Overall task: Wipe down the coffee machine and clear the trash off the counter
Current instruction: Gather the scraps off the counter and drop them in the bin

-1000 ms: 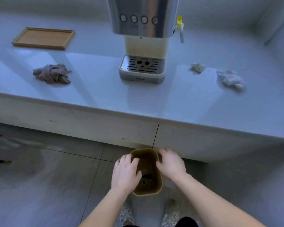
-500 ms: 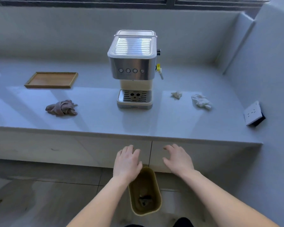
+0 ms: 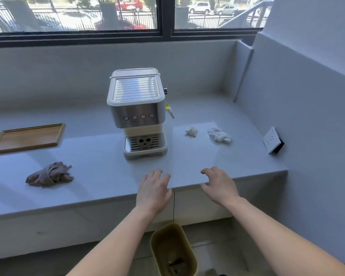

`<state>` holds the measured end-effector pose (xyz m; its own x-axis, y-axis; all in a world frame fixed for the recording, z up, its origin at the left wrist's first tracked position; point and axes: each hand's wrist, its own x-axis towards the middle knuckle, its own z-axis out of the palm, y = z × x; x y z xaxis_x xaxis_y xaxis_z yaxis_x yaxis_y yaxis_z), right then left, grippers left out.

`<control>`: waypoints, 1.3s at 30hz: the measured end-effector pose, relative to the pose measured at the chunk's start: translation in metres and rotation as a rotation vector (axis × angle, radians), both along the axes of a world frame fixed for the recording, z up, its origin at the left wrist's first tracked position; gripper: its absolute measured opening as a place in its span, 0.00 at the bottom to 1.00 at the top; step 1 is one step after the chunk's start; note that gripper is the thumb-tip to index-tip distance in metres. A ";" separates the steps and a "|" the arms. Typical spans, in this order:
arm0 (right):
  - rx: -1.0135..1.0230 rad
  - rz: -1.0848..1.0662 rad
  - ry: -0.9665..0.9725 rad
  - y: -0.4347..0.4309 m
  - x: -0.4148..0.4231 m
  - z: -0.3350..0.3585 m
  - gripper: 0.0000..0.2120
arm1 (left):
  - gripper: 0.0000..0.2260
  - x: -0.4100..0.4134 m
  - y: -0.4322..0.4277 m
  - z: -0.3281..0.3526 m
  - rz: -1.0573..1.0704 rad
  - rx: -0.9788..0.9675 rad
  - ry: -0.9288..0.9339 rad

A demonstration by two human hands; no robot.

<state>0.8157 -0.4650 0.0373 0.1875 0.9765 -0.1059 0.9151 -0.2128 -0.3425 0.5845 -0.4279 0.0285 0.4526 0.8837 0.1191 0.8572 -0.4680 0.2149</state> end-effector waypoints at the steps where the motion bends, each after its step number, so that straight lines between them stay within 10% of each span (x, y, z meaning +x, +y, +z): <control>1: 0.001 -0.010 -0.005 0.005 0.004 0.003 0.21 | 0.18 0.003 0.006 0.003 -0.008 0.001 0.000; 39: -0.209 0.044 -0.122 0.243 0.185 -0.034 0.25 | 0.19 0.216 0.257 -0.016 0.062 -0.242 0.161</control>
<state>1.0005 -0.2218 0.0028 0.1687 0.9434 -0.2856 0.9571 -0.2260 -0.1813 0.8004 -0.1713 0.0123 0.3930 0.9043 -0.1670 0.9146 -0.3655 0.1731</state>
